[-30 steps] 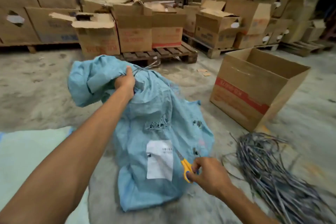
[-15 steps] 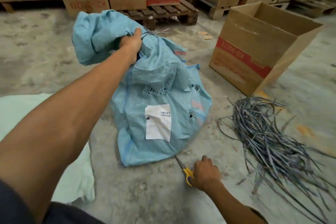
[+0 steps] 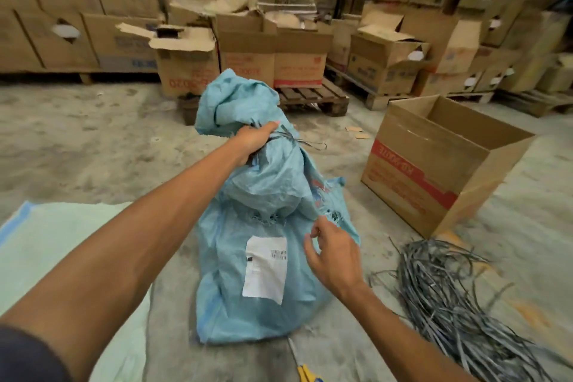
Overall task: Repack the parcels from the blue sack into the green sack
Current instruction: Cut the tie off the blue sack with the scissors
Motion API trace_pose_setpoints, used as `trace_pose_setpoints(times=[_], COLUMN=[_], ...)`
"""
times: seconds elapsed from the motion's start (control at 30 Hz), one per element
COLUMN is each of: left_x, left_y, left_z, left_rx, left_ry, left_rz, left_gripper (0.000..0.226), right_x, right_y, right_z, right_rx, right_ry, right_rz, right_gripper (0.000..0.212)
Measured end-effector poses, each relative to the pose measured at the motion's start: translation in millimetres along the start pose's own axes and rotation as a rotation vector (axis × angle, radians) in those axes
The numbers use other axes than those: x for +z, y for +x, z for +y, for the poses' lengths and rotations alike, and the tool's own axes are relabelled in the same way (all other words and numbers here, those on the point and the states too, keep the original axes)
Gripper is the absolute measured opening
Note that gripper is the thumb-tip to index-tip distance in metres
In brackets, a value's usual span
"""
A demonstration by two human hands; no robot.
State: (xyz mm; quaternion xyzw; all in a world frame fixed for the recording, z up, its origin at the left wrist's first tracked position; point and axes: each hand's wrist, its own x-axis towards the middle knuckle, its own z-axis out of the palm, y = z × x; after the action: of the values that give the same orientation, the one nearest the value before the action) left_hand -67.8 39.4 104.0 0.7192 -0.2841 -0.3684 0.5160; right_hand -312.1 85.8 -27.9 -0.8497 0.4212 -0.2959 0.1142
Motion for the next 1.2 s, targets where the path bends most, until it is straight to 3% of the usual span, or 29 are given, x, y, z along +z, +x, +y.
trace_pose_setpoints(times=[0.1, 0.2, 0.33, 0.47, 0.63, 0.83, 1.03, 1.2], left_x=[-3, -6, -12, -21, -32, -26, -29, -15], left_y=[0, 3, 3, 1, -3, -2, 10, 16], left_z=[4, 1, 1, -1, -5, 2, 8, 10], left_rx=[0.008, 0.005, 0.023, 0.074, 0.107, 0.012, -0.025, -0.043], left_ry=[-0.009, -0.031, -0.051, -0.060, -0.071, -0.202, -0.281, -0.240], left_rz=[0.012, -0.008, 0.020, 0.009, -0.022, 0.008, 0.017, 0.014], left_gripper=[0.056, 0.066, 0.071, 0.059, 0.042, 0.034, 0.068, 0.069], right_x=[-33, -50, -48, -46, -44, -56, -88, -133], right_y=[67, 117, 155, 171, 178, 180, 180, 170], right_z=[-25, -42, -53, -60, -67, -66, -61, -51], right_rx=[-0.097, -0.136, -0.089, -0.040, -0.011, -0.062, -0.081, -0.138], right_ry=[0.059, 0.061, 0.156, 0.204, 0.173, 0.118, 0.110, -0.047], right_rz=[0.192, 0.275, 0.116, -0.009, -0.045, 0.024, 0.080, 0.037], right_gripper=[0.011, 0.018, 0.036, 0.019, 0.009, 0.007, 0.008, 0.005])
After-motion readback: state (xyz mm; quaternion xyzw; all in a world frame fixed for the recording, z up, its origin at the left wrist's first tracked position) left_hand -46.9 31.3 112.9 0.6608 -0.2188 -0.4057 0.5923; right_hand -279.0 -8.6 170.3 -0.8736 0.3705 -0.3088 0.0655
